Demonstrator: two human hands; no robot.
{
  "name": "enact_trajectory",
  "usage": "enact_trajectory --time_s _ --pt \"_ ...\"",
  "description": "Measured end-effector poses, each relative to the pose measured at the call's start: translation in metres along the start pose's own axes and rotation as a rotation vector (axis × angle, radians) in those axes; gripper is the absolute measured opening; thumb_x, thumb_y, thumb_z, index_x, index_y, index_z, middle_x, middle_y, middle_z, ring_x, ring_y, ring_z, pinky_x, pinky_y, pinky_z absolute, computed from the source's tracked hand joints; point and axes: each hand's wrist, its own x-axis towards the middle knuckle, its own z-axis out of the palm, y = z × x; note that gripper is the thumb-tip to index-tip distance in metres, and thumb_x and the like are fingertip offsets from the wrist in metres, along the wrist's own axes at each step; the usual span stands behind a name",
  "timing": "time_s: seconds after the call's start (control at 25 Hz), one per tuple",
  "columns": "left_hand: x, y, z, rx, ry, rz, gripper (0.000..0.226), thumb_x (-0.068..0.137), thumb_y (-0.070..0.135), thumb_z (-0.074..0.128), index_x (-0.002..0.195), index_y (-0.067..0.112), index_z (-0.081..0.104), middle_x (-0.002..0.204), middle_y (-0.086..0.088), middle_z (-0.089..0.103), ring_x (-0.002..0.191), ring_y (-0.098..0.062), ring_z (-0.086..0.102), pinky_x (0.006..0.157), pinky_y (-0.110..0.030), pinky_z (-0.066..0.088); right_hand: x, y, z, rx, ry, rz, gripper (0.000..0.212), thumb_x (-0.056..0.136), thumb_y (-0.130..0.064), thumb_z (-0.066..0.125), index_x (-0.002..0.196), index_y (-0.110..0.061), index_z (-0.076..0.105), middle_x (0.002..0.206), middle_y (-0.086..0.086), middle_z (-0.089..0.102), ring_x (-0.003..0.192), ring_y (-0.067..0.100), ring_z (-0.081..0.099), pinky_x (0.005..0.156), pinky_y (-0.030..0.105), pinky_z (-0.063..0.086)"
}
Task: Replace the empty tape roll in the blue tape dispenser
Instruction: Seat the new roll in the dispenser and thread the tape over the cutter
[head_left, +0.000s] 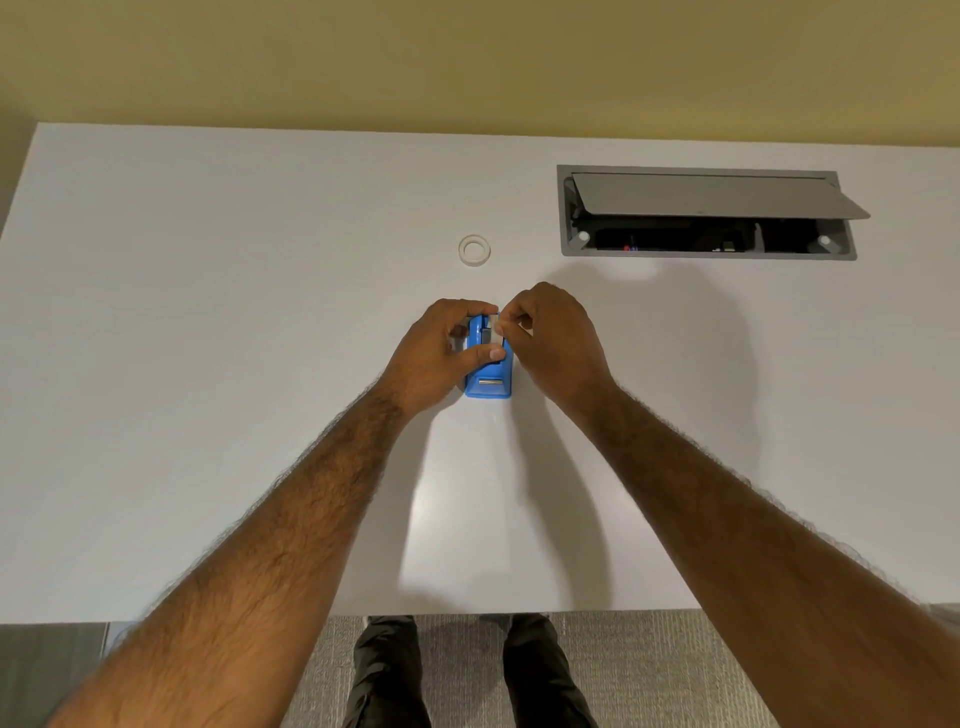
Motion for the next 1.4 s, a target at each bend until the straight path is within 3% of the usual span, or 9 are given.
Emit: enact_trajectory --time_s 0.28,0.52,0.76,0.96,1.16,1.4 --pt "0.0 0.0 0.0 0.005 0.005 0.016 0.048 0.082 0.031 0.082 0.126 0.026 0.062 0.122 0.007 0.061 0.108 -0.014 0.06 0.088 -0.01 0.041 -0.002 -0.002 0.002 -0.019 0.012 -0.048 0.02 0.093 -0.02 0.054 0.087 -0.003 0.064 0.082 0.014 0.066 0.077 0.025 0.06 0.074 0.031 0.046" --pt "0.0 0.0 0.003 0.016 0.022 0.01 0.049 0.081 0.03 0.083 0.124 0.026 0.06 0.12 0.008 0.06 0.106 -0.013 0.059 0.085 -0.009 0.039 0.009 -0.003 0.002 -0.092 -0.019 -0.022 0.025 0.095 -0.027 0.052 0.089 -0.005 0.063 0.079 0.009 0.062 0.07 0.016 0.053 0.07 0.026 0.044" --pt "-0.001 0.002 0.001 0.001 0.023 -0.015 0.052 0.078 0.026 0.085 0.124 0.027 0.06 0.122 0.007 0.061 0.107 -0.013 0.059 0.082 -0.007 0.039 0.015 -0.004 0.0 -0.12 -0.062 -0.016 0.024 0.095 -0.026 0.052 0.091 -0.006 0.066 0.084 0.012 0.068 0.071 0.018 0.058 0.069 0.024 0.043" --pt "-0.001 0.004 0.003 0.011 0.03 -0.012 0.054 0.079 0.025 0.085 0.127 0.02 0.061 0.125 0.001 0.062 0.11 -0.017 0.06 0.09 -0.016 0.043 0.013 -0.005 0.001 -0.173 -0.062 -0.044 0.028 0.096 -0.028 0.05 0.09 -0.005 0.065 0.08 0.01 0.063 0.069 0.016 0.053 0.069 0.026 0.045" --pt "-0.002 0.004 0.005 0.029 0.048 -0.002 0.056 0.079 0.026 0.085 0.129 0.018 0.06 0.125 0.0 0.063 0.11 -0.019 0.061 0.094 -0.024 0.046 0.014 -0.009 0.003 -0.183 -0.054 -0.006 0.027 0.096 -0.029 0.053 0.093 -0.005 0.065 0.085 0.011 0.067 0.07 0.016 0.051 0.069 0.023 0.037" --pt "-0.004 0.004 0.003 0.023 0.049 0.014 0.049 0.078 0.024 0.085 0.121 0.029 0.06 0.121 0.008 0.062 0.108 -0.013 0.06 0.084 -0.008 0.039 0.014 -0.004 0.003 -0.073 -0.048 0.036 0.025 0.096 -0.024 0.05 0.094 -0.005 0.065 0.088 0.012 0.069 0.074 0.019 0.059 0.072 0.024 0.045"
